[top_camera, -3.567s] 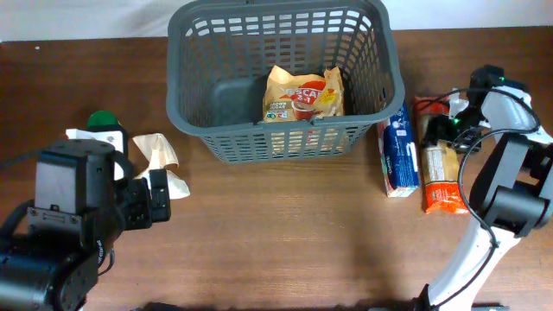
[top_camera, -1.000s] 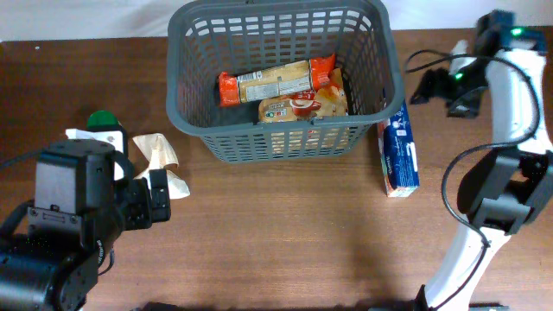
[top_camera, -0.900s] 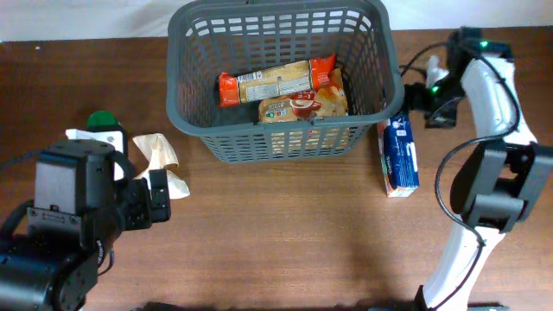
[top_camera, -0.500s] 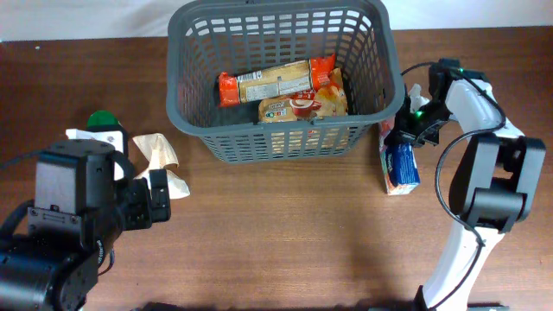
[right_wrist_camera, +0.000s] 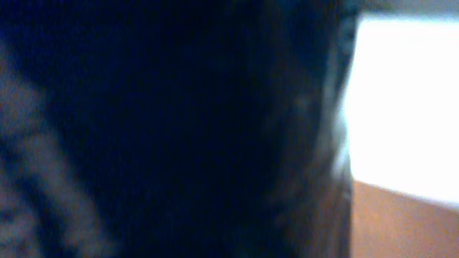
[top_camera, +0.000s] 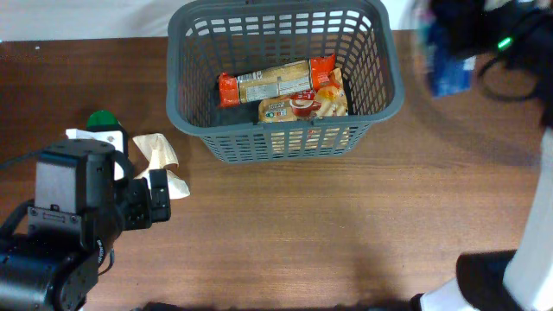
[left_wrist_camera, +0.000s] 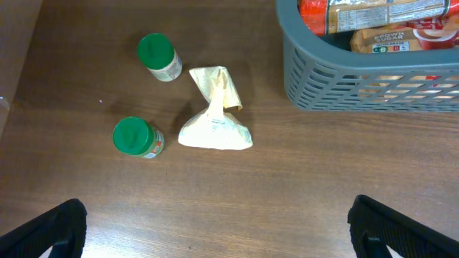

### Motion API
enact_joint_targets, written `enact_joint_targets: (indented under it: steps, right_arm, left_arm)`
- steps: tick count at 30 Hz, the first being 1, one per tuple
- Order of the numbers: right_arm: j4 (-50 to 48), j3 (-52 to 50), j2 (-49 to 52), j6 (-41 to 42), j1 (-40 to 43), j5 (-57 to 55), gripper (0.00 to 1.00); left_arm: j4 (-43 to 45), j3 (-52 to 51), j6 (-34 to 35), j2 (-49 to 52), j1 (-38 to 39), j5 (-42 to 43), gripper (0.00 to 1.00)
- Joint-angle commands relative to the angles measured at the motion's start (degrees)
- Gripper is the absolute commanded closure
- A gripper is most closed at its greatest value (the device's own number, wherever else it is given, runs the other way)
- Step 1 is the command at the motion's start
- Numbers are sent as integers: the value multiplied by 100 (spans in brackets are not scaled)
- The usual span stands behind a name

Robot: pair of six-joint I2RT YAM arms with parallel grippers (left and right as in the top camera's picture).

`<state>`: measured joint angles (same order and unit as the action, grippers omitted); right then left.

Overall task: Pack container
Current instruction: 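Grasp the blue Kleenex box with the right gripper and lift, then place the Kleenex box in the basket and withdraw the right gripper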

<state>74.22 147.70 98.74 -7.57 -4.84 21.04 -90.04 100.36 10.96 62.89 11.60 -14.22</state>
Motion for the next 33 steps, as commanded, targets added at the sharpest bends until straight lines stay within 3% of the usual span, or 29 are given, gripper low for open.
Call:
enact_joint_targets:
  steps: [1, 3, 5, 12, 19, 20, 22, 30, 33]
  right_arm:
    - [72, -162, 365, -2124, -1082, -138, 96]
    - [79, -407, 726, -4002, -2020, -815, 96]
    - [35, -494, 1064, -4693, -2280, -1217, 96]
    - [-240, -505, 2739, -4706, -2208, -1530, 96]
    - [-297, -505, 3783, -4422, -2164, -1270, 93]
    - [-297, -505, 3832, -4422, -2164, -1246, 90]
    - [-293, -503, 3858, -4218, -2146, -1314, 65]
    - [57, 544, 2715, -2422, -2026, -2562, 37]
    - [192, 1045, 2011, -1764, -1714, -2621, 14]
  left_arm:
    - [-7, 20, 15, -24, -31, -59, 1]
    - [-7, 20, 13, -24, -31, -59, 1]
    - [-7, 20, 13, -24, -31, -59, 1]
    - [-7, 20, 15, -24, -31, -59, 1]
    - [-7, 20, 13, -24, -31, -59, 1]
    - [-7, 20, 13, -24, -31, -61, 1]
    - [-7, 20, 13, -24, -31, -59, 1]
    - [-7, 20, 13, -24, -31, -61, 1]
    - [-7, 20, 15, -24, -31, -59, 1]
